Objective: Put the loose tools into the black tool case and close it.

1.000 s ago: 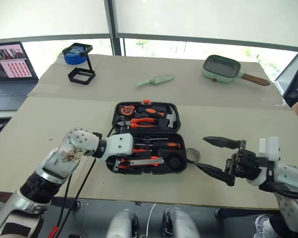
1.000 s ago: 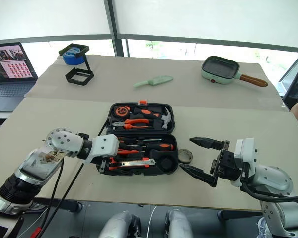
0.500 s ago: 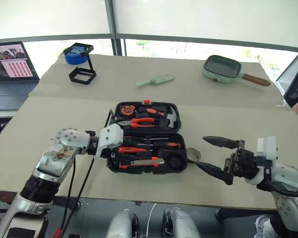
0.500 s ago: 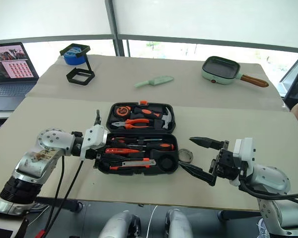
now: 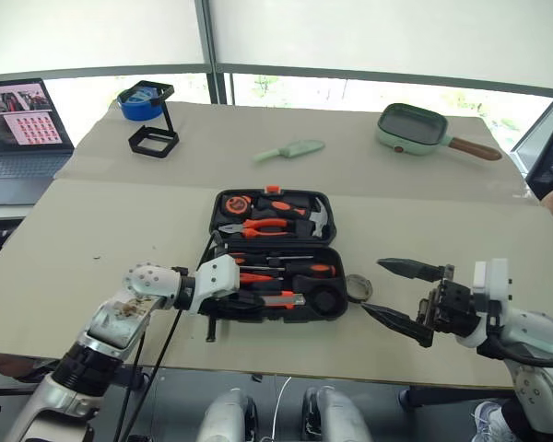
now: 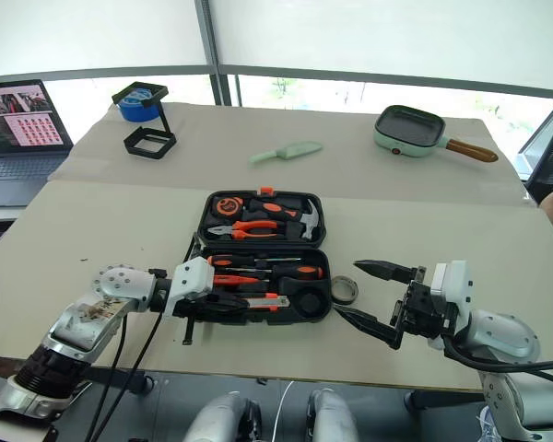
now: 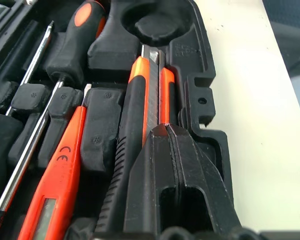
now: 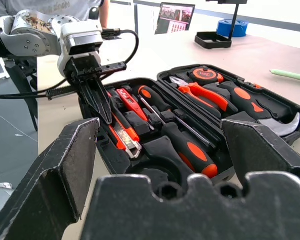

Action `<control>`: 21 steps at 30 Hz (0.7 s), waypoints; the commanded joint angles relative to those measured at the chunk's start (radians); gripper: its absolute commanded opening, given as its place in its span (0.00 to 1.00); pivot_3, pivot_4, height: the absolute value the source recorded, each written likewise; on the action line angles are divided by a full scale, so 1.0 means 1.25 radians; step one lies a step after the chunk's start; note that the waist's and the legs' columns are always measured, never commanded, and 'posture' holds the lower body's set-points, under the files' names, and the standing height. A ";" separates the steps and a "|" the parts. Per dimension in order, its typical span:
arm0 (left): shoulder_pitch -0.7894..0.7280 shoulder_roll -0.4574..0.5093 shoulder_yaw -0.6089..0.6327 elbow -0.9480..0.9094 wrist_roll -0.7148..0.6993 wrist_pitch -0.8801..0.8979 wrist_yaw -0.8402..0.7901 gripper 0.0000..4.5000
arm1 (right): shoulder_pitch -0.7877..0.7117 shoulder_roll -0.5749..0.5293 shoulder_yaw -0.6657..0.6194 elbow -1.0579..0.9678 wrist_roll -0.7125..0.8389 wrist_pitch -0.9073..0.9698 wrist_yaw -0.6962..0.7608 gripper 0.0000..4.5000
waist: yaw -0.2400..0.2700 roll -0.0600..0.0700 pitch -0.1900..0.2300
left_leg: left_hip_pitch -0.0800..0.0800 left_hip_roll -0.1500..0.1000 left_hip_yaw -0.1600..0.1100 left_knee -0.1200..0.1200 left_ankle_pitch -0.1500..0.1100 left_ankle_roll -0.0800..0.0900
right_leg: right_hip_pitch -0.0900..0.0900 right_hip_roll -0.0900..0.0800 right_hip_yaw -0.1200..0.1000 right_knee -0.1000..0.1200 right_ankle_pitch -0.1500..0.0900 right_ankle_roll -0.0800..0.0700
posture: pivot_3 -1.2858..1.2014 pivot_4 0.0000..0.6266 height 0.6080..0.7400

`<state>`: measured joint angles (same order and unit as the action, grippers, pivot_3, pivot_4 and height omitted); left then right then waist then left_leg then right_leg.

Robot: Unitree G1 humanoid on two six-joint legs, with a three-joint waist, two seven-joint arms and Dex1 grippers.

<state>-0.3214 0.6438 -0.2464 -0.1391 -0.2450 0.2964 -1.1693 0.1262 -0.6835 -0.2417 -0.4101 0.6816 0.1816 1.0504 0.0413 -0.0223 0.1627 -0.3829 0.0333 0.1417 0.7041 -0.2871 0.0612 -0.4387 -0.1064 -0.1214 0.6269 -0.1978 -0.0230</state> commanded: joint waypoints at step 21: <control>0.005 -0.036 -0.034 0.100 0.049 -0.032 0.035 0.01 | 0.009 -0.017 -0.009 -0.018 0.000 0.003 0.017 1.00 | -0.003 0.001 -0.001 | 0.000 0.000 0.000 0.000 -0.001 0.001 | 0.000 0.000 0.000 0.000 0.000 0.000 | 0.52 0.24 1.00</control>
<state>-0.3271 0.6028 -0.2366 -0.0756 -0.2471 0.2225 -1.1454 0.1352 -0.7000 -0.2449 -0.4106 0.6805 0.1889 1.0683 0.0381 -0.0211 0.1618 -0.3823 0.0333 0.1417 0.7041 -0.2878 0.0622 -0.4380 -0.1063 -0.1215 0.6263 -0.1978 -0.0229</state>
